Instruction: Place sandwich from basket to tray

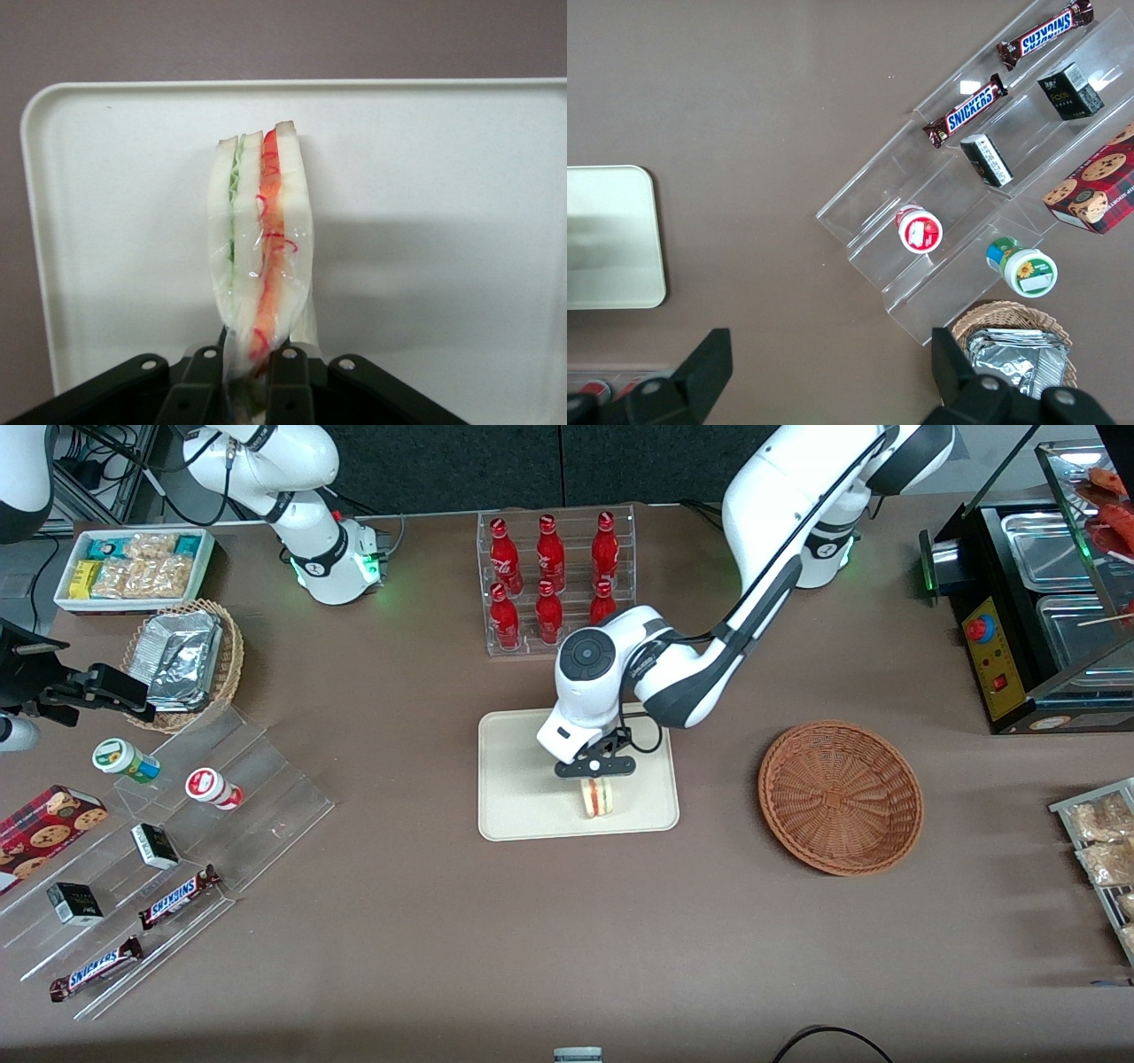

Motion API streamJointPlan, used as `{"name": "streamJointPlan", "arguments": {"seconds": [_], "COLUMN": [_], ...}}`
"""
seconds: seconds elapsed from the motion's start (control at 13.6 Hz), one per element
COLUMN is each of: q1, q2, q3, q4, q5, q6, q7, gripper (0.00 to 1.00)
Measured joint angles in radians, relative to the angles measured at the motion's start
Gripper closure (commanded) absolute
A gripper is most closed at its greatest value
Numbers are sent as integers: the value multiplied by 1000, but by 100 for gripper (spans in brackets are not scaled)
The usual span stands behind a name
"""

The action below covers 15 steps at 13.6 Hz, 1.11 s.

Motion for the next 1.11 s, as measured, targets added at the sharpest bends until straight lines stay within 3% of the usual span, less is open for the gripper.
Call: {"name": "streamJointPlan", "arguments": {"seconds": [0.29, 0.37, 0.44, 0.52, 0.88, 1.11], "q1": [-43, -52, -57, -59, -55, -46], "q2": [15, 20, 25, 31, 32, -5], "q3": [0, 0, 1, 1, 4, 10], "q4": [6, 6, 6, 6, 28, 103], "q5": [9, 17, 24, 27, 27, 20], "q6": [1, 2, 2, 2, -14, -137], "q7": [0, -1, -1, -2, -2, -17], "gripper": [100, 82, 25, 0, 0, 0]}}
